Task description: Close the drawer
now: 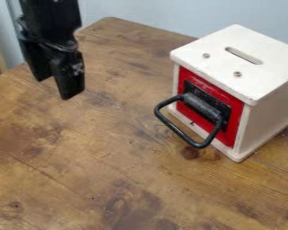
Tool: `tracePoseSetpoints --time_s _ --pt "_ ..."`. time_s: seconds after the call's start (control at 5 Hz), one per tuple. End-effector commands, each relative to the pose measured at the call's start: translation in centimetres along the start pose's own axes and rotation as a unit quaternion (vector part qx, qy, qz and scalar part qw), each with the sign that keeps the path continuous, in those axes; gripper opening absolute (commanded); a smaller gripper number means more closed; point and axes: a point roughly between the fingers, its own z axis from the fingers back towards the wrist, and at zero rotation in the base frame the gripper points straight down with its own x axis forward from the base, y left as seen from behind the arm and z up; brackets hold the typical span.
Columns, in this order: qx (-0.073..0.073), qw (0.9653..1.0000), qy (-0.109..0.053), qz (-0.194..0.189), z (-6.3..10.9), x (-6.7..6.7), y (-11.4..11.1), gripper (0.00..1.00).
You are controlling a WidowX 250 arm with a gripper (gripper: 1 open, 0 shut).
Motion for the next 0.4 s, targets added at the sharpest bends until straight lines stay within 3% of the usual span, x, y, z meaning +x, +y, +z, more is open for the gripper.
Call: tracePoseSetpoints --time_s 0.0,0.2 --pt "0.014 0.9996 -0.025 0.006 1.55 -1.23 0.6 1.0" --pt "0.016 0.9995 -0.028 0.005 1.24 -1.87 0.59 1.0"
